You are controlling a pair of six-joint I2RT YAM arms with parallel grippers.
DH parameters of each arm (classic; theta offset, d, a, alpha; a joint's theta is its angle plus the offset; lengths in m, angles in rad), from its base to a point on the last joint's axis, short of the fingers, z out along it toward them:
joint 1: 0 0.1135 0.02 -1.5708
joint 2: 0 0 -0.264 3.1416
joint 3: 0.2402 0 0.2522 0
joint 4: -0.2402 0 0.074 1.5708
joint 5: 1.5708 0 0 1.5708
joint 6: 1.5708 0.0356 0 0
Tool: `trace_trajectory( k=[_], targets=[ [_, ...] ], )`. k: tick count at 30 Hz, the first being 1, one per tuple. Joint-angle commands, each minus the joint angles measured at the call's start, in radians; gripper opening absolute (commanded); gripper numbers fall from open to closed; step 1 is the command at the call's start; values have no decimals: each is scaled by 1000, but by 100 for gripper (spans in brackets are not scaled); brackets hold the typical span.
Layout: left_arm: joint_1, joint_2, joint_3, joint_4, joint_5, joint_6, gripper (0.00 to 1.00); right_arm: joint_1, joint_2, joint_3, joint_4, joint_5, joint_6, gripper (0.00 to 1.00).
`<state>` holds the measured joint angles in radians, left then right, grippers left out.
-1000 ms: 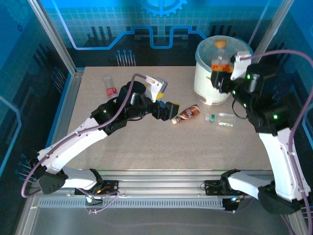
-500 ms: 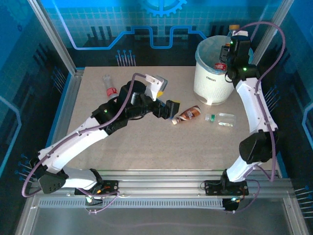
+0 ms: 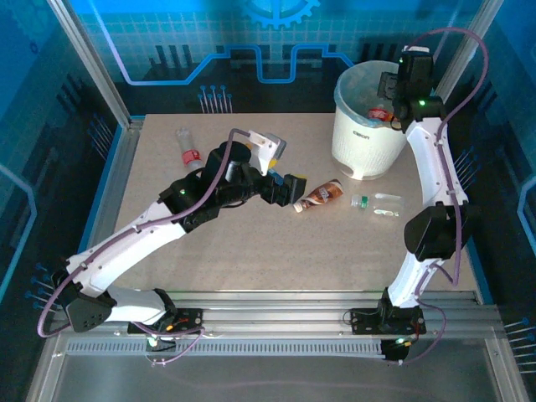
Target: Put the plastic bottles in the bin
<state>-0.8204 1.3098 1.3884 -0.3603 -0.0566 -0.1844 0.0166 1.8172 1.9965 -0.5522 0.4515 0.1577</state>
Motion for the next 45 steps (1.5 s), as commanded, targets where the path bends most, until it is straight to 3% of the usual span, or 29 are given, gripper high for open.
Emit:
trace_trajectory(
  k=[1,12,17,20,26,28,32,37,42,45],
  targets=[
    [-4,-3,-17,11,-15,-6,98,-13,-61,-78,13,-27,27,78],
    [-4,-18,-17,-4,-15,-13,98,25,-202,-239,42,-103,34,77],
    [-3,-36,-15,-31,-53,22,98,55,-304,-295,15,-350,30,75],
    [-1,-49,-16,-58,-102,31,98,125,-354,-320,-28,-419,1,74],
    [53,-93,-77,-131,-149,-29,98,378,-381,-384,-81,-405,-62,74],
    [107,-123,-124,-145,-127,-91,98,452,-348,-390,-93,-412,-51,75],
    [283,-187,-230,-155,44,-226,98,581,-206,-398,-101,-426,35,76],
    [477,-234,-334,-170,174,-255,98,677,28,-288,-137,-346,81,76],
    [672,-224,-424,-169,309,-250,99,688,309,-23,-265,-240,37,78],
    [739,-210,-466,-164,379,-238,99,693,479,167,-373,-172,-20,80]
  ],
)
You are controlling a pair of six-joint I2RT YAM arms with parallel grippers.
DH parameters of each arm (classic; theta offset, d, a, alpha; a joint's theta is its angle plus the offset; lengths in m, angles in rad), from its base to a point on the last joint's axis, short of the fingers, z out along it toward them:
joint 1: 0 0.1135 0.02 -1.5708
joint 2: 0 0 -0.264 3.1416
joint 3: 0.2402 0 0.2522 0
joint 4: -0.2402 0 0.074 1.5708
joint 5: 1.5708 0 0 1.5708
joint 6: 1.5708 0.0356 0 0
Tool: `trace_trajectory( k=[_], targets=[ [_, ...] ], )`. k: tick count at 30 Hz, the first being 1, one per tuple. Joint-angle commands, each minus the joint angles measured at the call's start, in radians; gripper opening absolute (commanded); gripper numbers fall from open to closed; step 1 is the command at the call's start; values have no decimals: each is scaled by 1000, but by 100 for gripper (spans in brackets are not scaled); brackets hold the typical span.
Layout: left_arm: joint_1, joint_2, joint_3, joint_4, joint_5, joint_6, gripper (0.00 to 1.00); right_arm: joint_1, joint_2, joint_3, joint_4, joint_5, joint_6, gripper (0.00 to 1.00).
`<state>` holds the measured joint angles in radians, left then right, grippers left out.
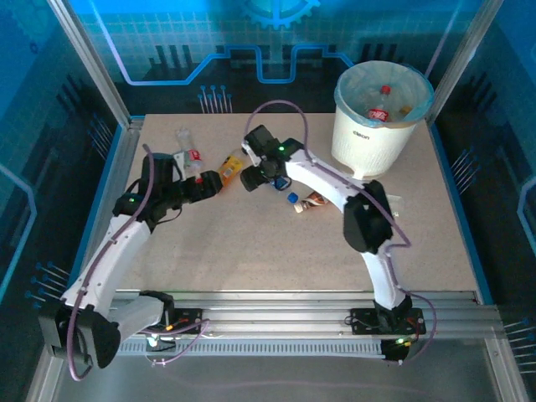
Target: Put the plastic bottles in the bin
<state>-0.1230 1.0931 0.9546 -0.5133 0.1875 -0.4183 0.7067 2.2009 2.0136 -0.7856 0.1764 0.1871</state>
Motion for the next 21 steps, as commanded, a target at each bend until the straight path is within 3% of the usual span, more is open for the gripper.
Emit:
trace_trajectory(
  k=[1,5,9,14,21],
  targets=[
    [54,11,-42,-10,153,2,99,3,148,201,-171,123,-62,80],
    [81,13,-73,-11,159,22,99,3,270,334,-244,190,-82,82],
    [89,19,-89,4,161,27,99,-6,300,338,-251,246,-69,88],
    [91,34,-89,12,168,32,99,-24,322,321,-275,217,-56,88],
    [91,31,-109,15,176,31,98,-32,341,304,-287,143,-69,74]
  ],
)
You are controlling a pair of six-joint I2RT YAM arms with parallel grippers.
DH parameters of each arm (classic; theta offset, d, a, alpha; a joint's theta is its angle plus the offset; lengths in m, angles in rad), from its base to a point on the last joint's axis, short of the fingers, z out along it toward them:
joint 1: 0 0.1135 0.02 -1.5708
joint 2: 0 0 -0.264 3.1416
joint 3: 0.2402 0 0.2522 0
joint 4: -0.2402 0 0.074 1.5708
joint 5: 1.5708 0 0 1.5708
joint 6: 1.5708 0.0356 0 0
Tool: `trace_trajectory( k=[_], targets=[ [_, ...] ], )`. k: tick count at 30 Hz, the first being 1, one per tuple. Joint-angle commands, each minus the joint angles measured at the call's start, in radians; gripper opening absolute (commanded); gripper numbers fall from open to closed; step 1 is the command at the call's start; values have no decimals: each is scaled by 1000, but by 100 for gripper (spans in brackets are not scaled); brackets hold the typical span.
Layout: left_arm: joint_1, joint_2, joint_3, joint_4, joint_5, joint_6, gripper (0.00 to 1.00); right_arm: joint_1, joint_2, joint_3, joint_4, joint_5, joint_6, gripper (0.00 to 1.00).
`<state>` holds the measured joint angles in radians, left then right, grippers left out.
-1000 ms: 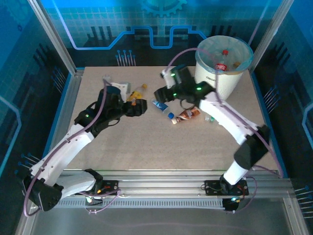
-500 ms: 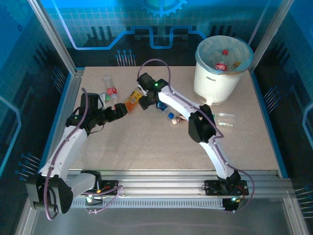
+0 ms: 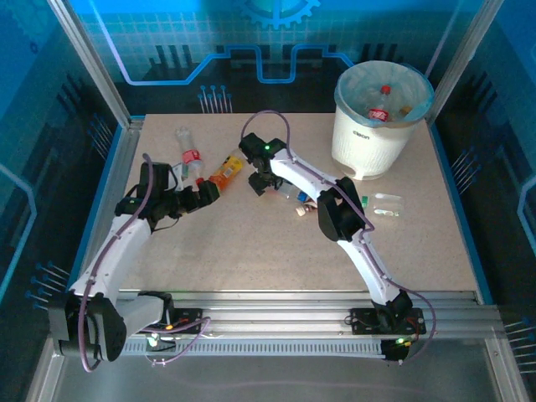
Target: Put the plastic bottles in the bin
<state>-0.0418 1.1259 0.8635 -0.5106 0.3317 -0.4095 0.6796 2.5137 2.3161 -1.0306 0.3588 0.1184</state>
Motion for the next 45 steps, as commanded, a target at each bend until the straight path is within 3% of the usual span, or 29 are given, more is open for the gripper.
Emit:
trace_trajectory(
  k=[1,9,19,24,29,33,36,42,45],
  targets=[
    [10,-5,-20,11,33,23,98,-4,27,3,-45,-43,1,71],
    [10,-32,-32,-2,29,24,98,4,-22,11,-72,-27,-8,56],
    [-4,-75,43,-57,-8,16,93,41,-256,-11,-82,-40,2,52],
    [-144,-92,165,-75,-127,40,93,43,-413,52,-59,-70,-19,51],
    [-321,-33,315,-56,-208,46,92,33,-555,114,32,55,-139,51],
    [-448,36,438,-46,-242,62,91,-51,-679,43,228,97,-238,53],
    [-517,76,452,6,-246,54,91,-173,-718,35,311,41,-194,52],
    [-622,139,440,25,-267,15,91,-401,-670,29,436,-55,-94,52],
    [-655,149,424,38,-273,4,91,-467,-619,37,449,-67,-70,52]
  ],
)
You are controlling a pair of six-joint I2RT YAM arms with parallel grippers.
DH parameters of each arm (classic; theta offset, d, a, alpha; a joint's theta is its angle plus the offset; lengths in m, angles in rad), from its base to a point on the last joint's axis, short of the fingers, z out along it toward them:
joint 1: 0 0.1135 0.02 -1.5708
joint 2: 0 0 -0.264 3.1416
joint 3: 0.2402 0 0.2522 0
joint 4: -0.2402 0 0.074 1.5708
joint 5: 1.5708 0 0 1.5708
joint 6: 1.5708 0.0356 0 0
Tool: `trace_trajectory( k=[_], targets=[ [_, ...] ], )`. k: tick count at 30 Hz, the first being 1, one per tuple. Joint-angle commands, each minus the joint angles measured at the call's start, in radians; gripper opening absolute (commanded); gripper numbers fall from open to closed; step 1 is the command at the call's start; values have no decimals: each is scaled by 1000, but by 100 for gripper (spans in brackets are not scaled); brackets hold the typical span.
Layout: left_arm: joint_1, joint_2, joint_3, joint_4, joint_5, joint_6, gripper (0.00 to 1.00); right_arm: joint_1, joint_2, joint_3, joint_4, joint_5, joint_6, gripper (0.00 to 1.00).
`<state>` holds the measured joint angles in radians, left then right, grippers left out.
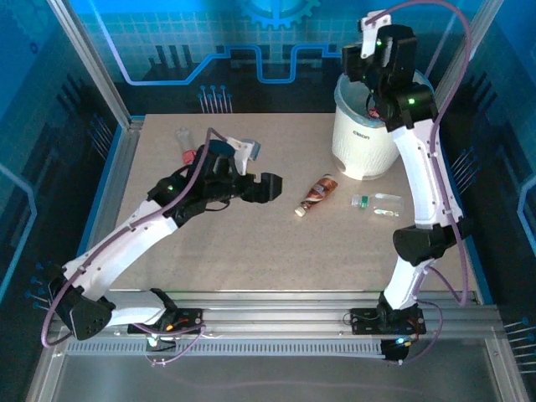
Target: Put the plastic bottles in the bin
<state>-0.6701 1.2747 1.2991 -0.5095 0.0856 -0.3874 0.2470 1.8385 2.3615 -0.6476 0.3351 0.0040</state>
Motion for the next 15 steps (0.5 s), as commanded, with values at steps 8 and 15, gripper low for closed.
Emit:
trace_trajectory(
  k=[8,15],
  targets=[
    [-43,8,-35,47,-59,-2,92,-139,82,-115,68,-13,106,53],
    [-45,29,-35,56,-52,0,92,-207,-71,-450,239,-2,179,60]
  ],
)
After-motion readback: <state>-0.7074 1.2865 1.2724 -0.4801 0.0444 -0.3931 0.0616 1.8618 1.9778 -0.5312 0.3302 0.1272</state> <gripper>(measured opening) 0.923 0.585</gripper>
